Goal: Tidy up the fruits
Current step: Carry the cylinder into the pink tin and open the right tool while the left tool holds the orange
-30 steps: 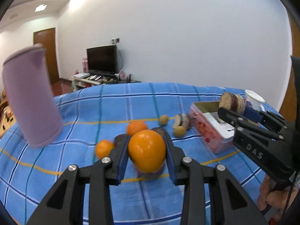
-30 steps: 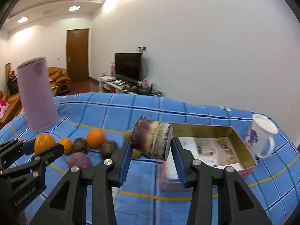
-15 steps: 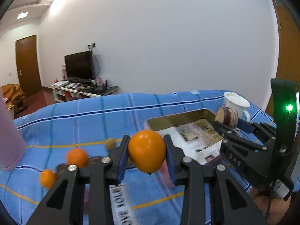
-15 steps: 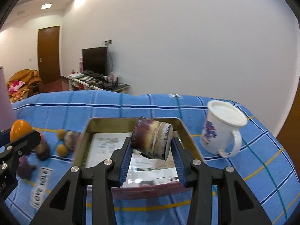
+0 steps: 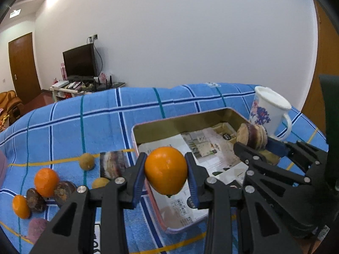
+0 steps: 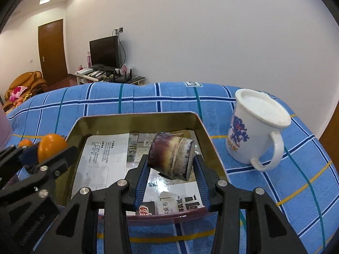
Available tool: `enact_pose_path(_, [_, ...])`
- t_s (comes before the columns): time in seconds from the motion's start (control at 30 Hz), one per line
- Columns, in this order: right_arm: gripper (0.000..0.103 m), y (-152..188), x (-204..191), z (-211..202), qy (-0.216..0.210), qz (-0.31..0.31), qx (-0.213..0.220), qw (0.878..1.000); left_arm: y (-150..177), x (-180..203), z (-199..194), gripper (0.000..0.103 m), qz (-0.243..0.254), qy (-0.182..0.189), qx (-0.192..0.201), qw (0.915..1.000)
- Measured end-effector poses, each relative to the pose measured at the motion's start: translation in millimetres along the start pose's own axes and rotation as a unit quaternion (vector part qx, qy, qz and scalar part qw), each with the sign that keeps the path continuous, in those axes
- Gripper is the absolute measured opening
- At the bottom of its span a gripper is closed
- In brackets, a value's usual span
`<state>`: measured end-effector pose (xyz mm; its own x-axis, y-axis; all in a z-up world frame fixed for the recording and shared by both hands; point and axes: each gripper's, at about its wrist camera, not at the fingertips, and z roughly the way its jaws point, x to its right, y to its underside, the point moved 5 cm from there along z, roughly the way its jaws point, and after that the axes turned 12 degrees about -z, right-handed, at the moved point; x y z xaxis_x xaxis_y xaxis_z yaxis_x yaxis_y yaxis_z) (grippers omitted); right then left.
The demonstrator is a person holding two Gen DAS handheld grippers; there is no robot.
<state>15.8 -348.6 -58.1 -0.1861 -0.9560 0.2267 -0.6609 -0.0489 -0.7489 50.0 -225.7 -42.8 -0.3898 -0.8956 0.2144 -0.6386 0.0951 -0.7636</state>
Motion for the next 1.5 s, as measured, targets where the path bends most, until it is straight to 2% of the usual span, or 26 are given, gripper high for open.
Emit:
enact_pose_path(0.43, [0.044, 8.3, -4.7, 14.4, -0.022, -0.001, -0.032, 0.999, 3.1, 10.2, 14.3, 0.037, 0.015, -0.017, -0.004, 0.9997])
enact_pose_path(0.73, [0.044, 7.2, -4.4, 13.4, -0.023, 0.0, -0.03, 0.999, 1.2, 8.3, 15.8, 0.038, 0.011, -0.018, -0.005, 0.9998])
enact_pose_path(0.9, [0.045, 5.4, -4.7, 13.2, -0.026, 0.001, -0.026, 0.999, 2.2, 5.7, 9.6, 0.04, 0.003, -0.02, 0.006, 0.9998])
enact_pose_path(0.93, [0.045, 4.4, -4.5, 12.9, -0.023, 0.001, -0.024, 0.999, 2.0, 5.7, 6.5, 0.043, 0.004, -0.023, 0.014, 0.9996])
enact_pose_path(1.0, [0.045, 3.0, -3.7, 8.7, -0.015, 0.001, -0.017, 1.0, 1.9, 2.7, -0.5, 0.056, 0.002, -0.042, 0.032, 0.9986])
enact_pose_path(1.07, [0.046, 1.3, -1.1, 3.5, -0.004, 0.004, -0.008, 1.0, 0.1, -5.6, -7.4, 0.077, -0.015, -0.057, 0.049, 0.997])
enact_pose_path(1.1, [0.05, 0.1, 1.1, 0.6, -0.001, 0.008, -0.001, 1.0, -0.8, -9.8, -10.3, 0.08, -0.024, -0.06, 0.054, 0.9965])
enact_pose_path(1.13, [0.061, -0.5, 2.4, -1.5, 0.0, 0.011, 0.004, 1.0, -1.5, -14.0, -13.5, 0.085, -0.034, -0.06, 0.06, 0.9958])
enact_pose_path(1.2, [0.072, -2.0, 6.2, -7.6, 0.006, 0.022, 0.019, 1.0, -3.1, -22.1, -21.7, 0.093, -0.051, -0.059, 0.072, 0.9944])
enact_pose_path(1.23, [0.074, -2.7, 6.9, -10.5, 0.005, 0.024, 0.027, 0.999, -3.7, -24.5, -25.4, 0.098, -0.055, -0.058, 0.078, 0.9937])
enact_pose_path(1.5, [0.075, -7.8, -5.3, -33.6, 0.027, -0.004, 0.092, 0.995, -3.4, -34.0, -57.6, 0.099, -0.026, -0.094, 0.136, 0.986])
